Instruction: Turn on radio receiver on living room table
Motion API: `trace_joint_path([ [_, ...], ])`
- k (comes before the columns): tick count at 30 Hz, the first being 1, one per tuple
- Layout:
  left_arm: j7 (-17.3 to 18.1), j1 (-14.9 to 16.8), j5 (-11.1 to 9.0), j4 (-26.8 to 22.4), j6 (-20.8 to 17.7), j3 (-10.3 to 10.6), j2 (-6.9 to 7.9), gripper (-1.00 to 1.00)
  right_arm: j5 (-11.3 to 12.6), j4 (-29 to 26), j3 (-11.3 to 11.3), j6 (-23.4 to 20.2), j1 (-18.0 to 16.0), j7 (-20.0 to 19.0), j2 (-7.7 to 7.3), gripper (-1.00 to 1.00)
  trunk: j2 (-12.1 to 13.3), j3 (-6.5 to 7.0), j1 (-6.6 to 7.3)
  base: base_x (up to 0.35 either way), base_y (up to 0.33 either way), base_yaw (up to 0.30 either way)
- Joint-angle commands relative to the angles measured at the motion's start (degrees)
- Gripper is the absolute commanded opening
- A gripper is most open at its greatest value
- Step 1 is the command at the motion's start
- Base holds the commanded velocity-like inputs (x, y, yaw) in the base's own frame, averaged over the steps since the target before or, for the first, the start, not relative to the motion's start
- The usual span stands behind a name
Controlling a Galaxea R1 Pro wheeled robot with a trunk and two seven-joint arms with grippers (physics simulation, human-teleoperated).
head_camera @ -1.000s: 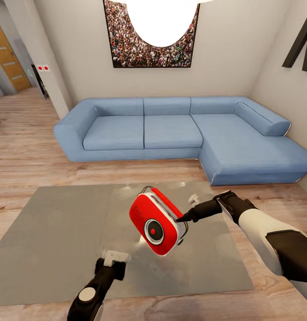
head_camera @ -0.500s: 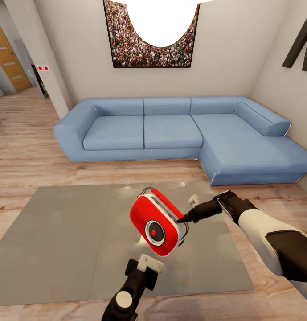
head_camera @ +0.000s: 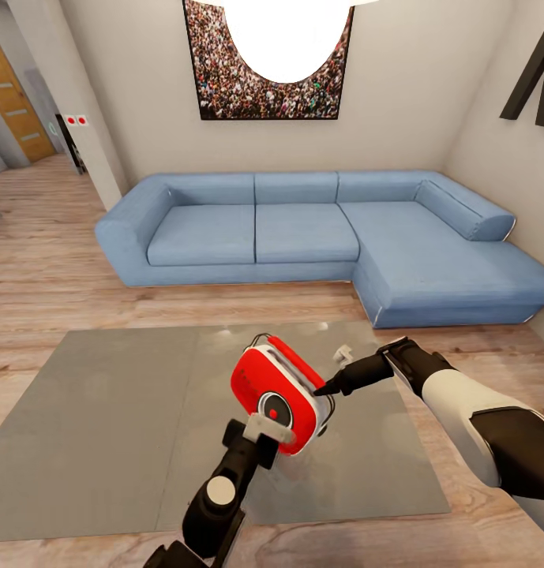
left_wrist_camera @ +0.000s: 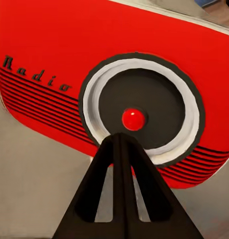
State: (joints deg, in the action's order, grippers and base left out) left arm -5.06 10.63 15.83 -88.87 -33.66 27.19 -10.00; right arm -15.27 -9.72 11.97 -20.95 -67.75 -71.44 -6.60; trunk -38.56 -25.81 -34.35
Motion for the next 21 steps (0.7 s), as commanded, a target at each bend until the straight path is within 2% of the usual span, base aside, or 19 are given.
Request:
trace_joint_path([
  [1, 0.05, 0.15, -0.02, 0.06, 0.00, -0.69, 0.00, -1.00, 0.24, -0.04, -0.61, -0.06, -0.01, -0.01, 0.03, -1.00, 0.00, 0.00, 0.00, 0.000, 0.000, 0.000],
  [5, 0.13, 1.42, -0.05, 1.57, 0.00, -1.82, 0.00, -1.00, 0.21, -0.04, -0.58, -0.06, -0.01, -0.01, 0.09, -1.00, 0.00, 0.00, 0.00, 0.000, 0.000, 0.000],
  [8, 0.10, 4.36, -0.71, 6.14, 0.05, -2.04, 0.00, -1.00, 0.24, -0.04, -0.57, -0.06, -0.01, -0.01, 0.13, -1.00, 0.00, 0.00, 0.00, 0.000, 0.000, 0.000],
  [10, 0.07, 5.97, -3.01, 8.69, 0.17, -2.04, 0.00, -1.00, 0.24, -0.04, -0.59, -0.06, -0.01, -0.01, 0.16, -1.00, 0.00, 0.00, 0.00, 0.000, 0.000, 0.000],
  [14, -0.02, 8.36, -9.33, 10.92, 0.37, -1.91, 0.00, -1.00, 0.24, -0.04, -0.55, -0.06, -0.01, -0.01, 0.18, -1.00, 0.00, 0.00, 0.00, 0.000, 0.000, 0.000],
  [19, 0.04, 10.76, -11.57, 15.62, 0.62, -1.73, 0.00, -1.00, 0.24, -0.04, -0.57, -0.06, -0.01, -0.01, 0.19, -1.00, 0.00, 0.00, 0.00, 0.000, 0.000, 0.000],
  [21, 0.05, 11.88, -13.96, 16.70, 0.73, -1.71, 0.00, -1.00, 0.23, -0.04, -0.55, -0.06, -0.01, -0.01, 0.19, -1.00, 0.00, 0.00, 0.00, 0.000, 0.000, 0.000],
])
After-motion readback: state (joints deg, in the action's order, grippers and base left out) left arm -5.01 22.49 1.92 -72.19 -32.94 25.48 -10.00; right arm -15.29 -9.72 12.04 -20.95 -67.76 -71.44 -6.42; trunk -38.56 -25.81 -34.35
